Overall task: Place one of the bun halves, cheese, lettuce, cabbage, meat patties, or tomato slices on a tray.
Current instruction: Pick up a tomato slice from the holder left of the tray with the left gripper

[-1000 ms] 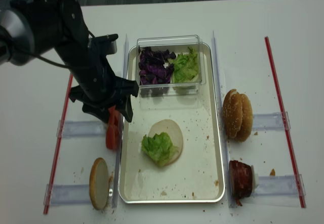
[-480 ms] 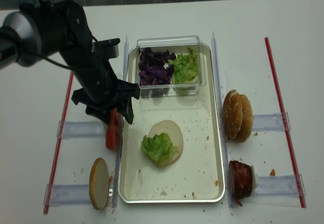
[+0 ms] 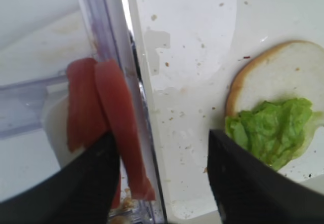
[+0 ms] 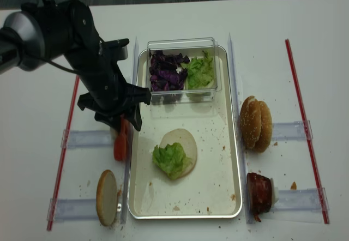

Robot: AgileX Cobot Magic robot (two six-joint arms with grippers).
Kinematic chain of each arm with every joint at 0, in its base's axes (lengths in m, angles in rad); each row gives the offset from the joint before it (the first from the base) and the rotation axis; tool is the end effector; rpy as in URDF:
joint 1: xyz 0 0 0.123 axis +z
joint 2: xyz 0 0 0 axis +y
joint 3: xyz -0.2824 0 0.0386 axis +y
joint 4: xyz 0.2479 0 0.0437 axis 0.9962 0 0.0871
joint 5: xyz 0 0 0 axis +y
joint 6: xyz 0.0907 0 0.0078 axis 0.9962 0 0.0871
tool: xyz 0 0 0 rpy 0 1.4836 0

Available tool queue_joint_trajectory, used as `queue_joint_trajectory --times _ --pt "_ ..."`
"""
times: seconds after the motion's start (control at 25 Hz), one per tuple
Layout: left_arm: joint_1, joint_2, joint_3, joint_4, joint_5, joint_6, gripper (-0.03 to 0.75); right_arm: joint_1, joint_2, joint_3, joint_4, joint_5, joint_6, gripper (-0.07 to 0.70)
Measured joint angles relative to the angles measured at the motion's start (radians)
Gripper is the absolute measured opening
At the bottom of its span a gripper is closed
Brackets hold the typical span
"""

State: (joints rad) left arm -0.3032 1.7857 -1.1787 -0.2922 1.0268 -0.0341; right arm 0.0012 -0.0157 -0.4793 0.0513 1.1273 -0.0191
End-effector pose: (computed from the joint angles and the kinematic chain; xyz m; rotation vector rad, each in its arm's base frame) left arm 0.3084 -0.1200 0.1970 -0.1860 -3.0927 0.3926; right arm -0.0079 0.0042 0.2662 -0.0258 2.1150 0.0515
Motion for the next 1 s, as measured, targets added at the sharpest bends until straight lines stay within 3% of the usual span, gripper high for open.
queue_joint_trajectory --times 0.44,0.72,1.0 --pt "0.0 0.025 -0.002 0.046 -0.002 -0.016 0.344 0.0 0.0 0.0 0.0 0.0 0.0 0.036" --pt "0.0 0.035 -0.008 0.046 0.011 -0.016 0.273 0.0 0.0 0.0 0.0 0.0 0.0 0.036" --pt "0.0 0.037 -0.042 0.056 0.03 -0.017 0.261 0.0 0.0 0.0 0.0 0.0 -0.002 0.036"
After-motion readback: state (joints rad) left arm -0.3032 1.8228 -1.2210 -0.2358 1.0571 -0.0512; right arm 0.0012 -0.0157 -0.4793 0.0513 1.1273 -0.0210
